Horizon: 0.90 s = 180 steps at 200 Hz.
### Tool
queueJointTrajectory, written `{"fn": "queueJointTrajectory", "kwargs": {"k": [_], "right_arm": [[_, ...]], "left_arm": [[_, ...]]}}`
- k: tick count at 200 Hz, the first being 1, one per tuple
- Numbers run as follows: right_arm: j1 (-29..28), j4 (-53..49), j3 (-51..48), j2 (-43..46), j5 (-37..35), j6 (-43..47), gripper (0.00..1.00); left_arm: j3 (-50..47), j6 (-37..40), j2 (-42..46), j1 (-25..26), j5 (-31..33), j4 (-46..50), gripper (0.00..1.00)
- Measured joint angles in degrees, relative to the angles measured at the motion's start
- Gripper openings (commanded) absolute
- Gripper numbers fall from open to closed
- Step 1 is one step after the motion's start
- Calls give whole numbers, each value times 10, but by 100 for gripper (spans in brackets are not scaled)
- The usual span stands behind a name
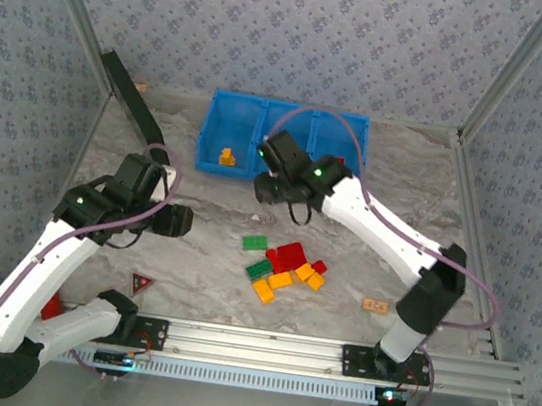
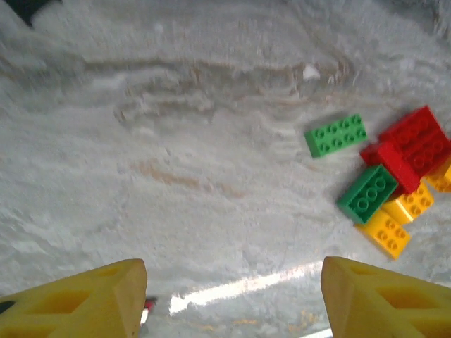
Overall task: Sort the legos into containers by color
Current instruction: Place the lego in the container.
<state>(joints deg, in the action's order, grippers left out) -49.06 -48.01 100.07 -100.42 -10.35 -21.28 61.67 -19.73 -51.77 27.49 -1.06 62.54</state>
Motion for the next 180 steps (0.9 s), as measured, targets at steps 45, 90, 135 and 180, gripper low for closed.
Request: {"fn": "queueJointTrajectory", "kwargs": {"k": [45,90,135,180], "right_arm": [[11,52,240,-207,-9,143,35],[15,69,476,-417,-11,236,35],[28,94,500,-501,-15,300,37],[43,111,501,-511,-19,340,43]], "left_arm": [[-58,-66,46,0,-29,5,69],[-118,-119,67,10,-63,-9,69],[-124,-147,71,14,-90,-24,70],[-134,-179,66,17,-123,-60,69]]}}
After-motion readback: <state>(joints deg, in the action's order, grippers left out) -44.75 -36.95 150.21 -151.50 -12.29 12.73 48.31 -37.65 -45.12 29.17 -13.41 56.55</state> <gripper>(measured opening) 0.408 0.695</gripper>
